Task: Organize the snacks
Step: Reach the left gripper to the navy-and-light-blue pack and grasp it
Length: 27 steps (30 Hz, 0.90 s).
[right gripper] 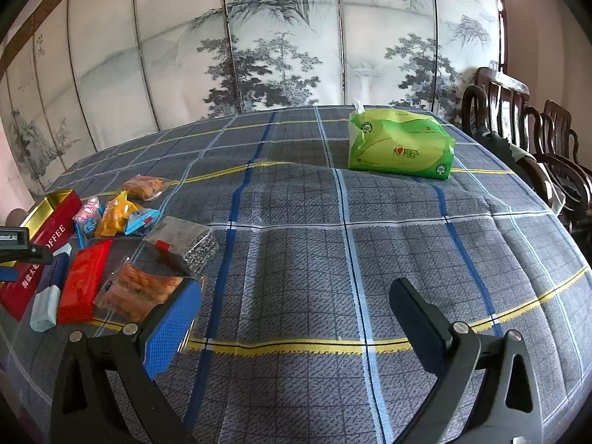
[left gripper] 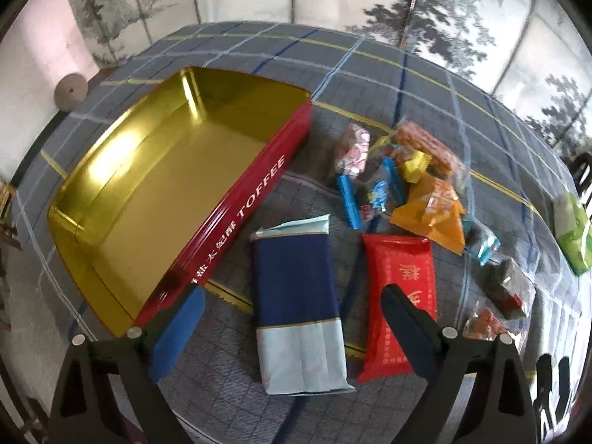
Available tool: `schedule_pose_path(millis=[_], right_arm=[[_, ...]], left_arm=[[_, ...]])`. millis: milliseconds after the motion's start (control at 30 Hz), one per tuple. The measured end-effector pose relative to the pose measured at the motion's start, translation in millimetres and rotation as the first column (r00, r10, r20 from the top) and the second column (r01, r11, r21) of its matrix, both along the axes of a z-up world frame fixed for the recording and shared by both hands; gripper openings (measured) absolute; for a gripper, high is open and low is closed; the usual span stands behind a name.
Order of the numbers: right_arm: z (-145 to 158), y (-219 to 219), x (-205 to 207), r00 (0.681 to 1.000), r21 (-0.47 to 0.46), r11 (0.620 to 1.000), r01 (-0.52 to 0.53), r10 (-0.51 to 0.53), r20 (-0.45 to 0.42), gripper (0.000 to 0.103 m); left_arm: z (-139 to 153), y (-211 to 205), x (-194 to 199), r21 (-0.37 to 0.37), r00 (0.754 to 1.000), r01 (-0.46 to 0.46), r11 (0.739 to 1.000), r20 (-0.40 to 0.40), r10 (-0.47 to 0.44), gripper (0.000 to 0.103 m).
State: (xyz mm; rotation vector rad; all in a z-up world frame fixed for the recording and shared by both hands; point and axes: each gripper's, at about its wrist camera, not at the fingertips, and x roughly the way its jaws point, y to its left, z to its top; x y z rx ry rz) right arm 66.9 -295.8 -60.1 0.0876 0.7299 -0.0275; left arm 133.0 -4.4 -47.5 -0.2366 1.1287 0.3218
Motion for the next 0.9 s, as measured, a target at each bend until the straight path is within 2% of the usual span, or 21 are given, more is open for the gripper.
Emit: schedule_pose_path(millis=[200,267,400,700,900], right_arm=[[0,1,0,1.0,-0.003,1.0,-0.002,0.002,-0.001,0.101],[0,0,0,1.0,-0.001,1.0,-0.002,0.002,0.0,0.101],[0,1,0,1.0,0.001,1.0,-0.003,0.003,0.001,0.101],[0,4,0,1.0,0.001,1.0,-0.011,0.011,0.002,0.101],[0,5,1,1.0,0.004,1.0,-0.014,0.014,0.003,0.101]], left_arm=[[-6,1,5,-0.008,0.999,-0.023,1.0,-0.026,0.023,0.097],[-10,-1,6,-0.015,0.998,-0.037,0.999,-0.045,0.036,0.091],[-19,1,9,-0.026,0.994,-0.071,0.997,-0.09,0.068,0.087],[-35,12,12,-0.041,0.984,-0.131,0.991,-0.123,0.125,0.084],[-29,9,10,-0.034,0.987,-0.129,0.991,-0.103,0.125,0.078]])
